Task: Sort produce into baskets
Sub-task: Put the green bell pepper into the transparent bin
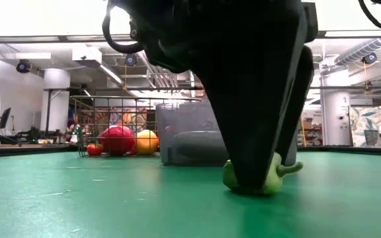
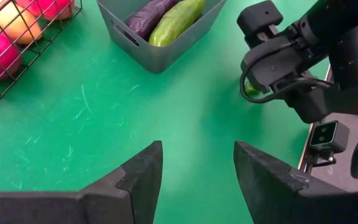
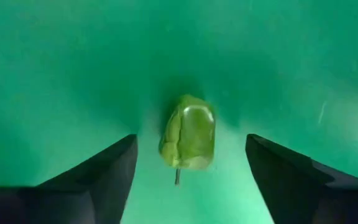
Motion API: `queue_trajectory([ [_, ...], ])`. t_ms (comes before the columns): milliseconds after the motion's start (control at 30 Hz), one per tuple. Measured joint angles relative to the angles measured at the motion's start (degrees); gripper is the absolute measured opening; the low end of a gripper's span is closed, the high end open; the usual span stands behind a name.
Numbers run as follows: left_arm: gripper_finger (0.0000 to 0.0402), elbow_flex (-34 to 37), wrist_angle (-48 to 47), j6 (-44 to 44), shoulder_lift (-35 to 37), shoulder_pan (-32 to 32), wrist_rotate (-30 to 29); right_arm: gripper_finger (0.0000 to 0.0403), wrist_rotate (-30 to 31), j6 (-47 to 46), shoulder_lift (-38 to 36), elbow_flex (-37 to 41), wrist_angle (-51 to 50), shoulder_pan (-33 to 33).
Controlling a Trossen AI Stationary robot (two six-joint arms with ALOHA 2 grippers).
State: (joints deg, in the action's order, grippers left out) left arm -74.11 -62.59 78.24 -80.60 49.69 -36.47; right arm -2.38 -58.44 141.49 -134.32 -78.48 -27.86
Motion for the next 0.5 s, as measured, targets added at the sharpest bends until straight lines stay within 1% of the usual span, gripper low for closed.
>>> queue_trajectory([
  [167,0.018,0.0,0.0,0.0,0.0,-0.02,0.0,0.0237,0.85,1.2,0.02,0.0,0.16,0.34],
  [500,0.018,0.0,0.0,0.01,0.0,-0.02,-0.05,0.0088,-1.04,3.07,0.02,0.0,1.25,0.52],
])
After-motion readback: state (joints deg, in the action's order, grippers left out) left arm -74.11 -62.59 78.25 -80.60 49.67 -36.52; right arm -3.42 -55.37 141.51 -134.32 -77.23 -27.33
